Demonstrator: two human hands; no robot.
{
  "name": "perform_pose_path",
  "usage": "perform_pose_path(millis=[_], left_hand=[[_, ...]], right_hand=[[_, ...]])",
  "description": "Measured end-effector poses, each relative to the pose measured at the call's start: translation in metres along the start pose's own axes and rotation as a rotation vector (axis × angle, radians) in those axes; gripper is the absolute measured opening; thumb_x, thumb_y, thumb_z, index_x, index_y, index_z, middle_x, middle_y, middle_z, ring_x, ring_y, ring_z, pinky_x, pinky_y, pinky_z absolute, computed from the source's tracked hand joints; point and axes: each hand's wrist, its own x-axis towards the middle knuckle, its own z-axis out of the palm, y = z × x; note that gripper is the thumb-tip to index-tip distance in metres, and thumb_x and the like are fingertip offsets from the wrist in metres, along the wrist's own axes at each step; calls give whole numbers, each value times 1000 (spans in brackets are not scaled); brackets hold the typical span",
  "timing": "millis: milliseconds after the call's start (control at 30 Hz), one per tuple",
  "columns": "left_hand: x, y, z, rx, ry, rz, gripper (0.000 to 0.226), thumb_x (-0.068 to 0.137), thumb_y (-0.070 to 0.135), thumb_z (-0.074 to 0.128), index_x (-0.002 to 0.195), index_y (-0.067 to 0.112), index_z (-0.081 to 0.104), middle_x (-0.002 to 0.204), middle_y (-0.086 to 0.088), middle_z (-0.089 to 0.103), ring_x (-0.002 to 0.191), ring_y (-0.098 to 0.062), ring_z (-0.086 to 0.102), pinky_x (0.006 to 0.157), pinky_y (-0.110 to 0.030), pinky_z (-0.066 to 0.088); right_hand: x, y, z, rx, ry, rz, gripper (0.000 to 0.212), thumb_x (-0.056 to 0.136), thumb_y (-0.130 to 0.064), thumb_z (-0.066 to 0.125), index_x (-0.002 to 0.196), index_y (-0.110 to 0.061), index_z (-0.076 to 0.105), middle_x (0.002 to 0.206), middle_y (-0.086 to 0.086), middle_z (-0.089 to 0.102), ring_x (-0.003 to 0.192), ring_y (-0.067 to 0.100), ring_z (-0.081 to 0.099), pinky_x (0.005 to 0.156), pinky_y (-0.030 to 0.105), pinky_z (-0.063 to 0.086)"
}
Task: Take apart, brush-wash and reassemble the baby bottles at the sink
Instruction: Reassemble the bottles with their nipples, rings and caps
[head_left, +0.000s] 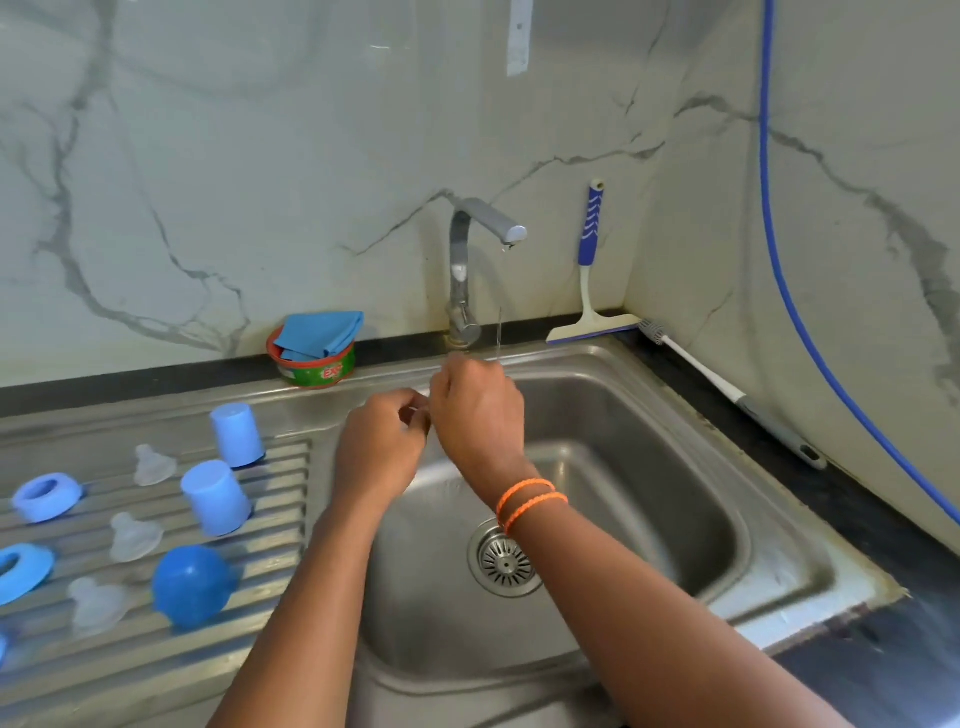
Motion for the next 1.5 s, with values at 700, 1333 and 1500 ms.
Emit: perform_pose_path(millis=[700,1333,1500], left_hand=[[27,-15,3,-13,195,-90,13,103,30,61,109,29,73,81,8,66,67,-6,56,54,-24,35],[10,9,-67,-227,267,12,19,97,21,60,98,33,74,76,19,62,73,-5,59,62,-23,41],[-12,-20,-126,-148,292,70,14,93,28,65,92,35,77,72,24,68,70,2,64,65,-25,46]], right_hand=[[107,-11,54,765,152,769,50,108,-52,48,130,-7,56,122,15,64,111,34,64,100,52,55],[-17,-76,50,785,-69,376,24,85,-21,58,68,-4,61,58,6,58,63,23,47,58,40,45],[-50,-115,49,638,-108,118,23,87,-25,54,69,-25,70,63,-4,67,72,28,64,65,41,53]])
